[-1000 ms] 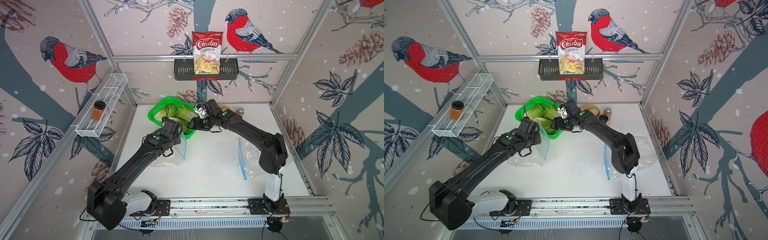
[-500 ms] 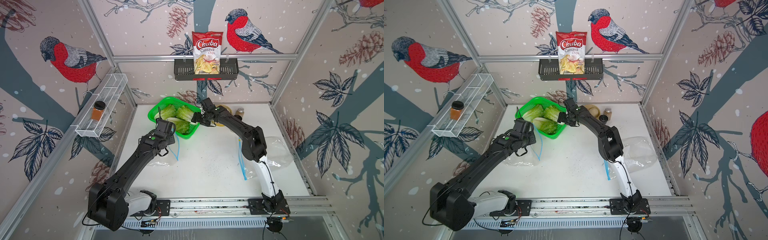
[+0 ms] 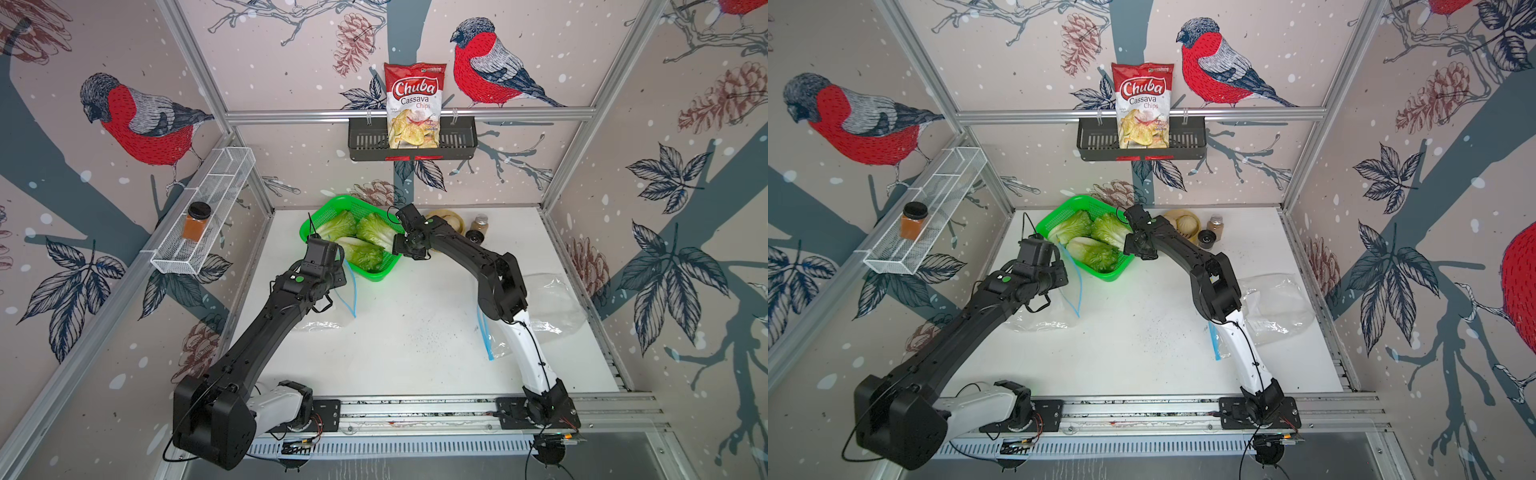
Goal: Put the chinese cabbages into a zipper bag and zip it
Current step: Move the basket to the center of the board.
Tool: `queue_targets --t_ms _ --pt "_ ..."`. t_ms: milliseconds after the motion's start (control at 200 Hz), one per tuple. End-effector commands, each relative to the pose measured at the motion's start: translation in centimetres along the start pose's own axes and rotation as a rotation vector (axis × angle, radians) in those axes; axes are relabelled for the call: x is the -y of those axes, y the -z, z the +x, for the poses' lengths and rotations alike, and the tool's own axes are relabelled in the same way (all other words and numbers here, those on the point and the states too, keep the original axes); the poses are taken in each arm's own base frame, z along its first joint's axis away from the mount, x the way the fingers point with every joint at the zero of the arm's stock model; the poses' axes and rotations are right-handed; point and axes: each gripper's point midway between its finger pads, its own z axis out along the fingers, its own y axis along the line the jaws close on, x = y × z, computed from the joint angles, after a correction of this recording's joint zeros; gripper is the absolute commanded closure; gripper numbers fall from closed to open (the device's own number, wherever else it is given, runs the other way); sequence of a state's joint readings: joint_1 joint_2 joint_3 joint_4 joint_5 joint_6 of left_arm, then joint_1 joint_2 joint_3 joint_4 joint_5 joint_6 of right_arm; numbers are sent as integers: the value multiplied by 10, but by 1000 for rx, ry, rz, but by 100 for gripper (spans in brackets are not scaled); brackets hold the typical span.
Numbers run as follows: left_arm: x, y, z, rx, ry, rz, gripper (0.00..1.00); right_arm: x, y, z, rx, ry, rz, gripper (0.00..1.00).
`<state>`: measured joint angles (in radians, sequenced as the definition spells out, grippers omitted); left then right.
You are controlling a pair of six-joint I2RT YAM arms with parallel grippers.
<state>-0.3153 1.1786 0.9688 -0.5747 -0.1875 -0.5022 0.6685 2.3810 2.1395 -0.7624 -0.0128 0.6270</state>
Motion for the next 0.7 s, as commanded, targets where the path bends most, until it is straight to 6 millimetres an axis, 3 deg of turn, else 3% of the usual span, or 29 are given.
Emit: queue_targets --t_ms 0,215,285,430,575,690 --pt "0 3 1 16 -6 21 100 32 16 -3 12 26 94 35" --pt "5 3 10 1 -11 72 100 80 37 24 -10 47 155 36" --pt "9 2 12 0 -14 95 100 84 45 27 -12 44 144 36" --pt "13 -1 14 -9 -28 119 100 61 78 22 24 84 90 31" --pt "22 -4 14 -24 -42 160 100 32 108 30 -11 30 -68 26" --pt "30 -5 13 -30 -24 191 100 -7 116 41 -39 4 -262 19"
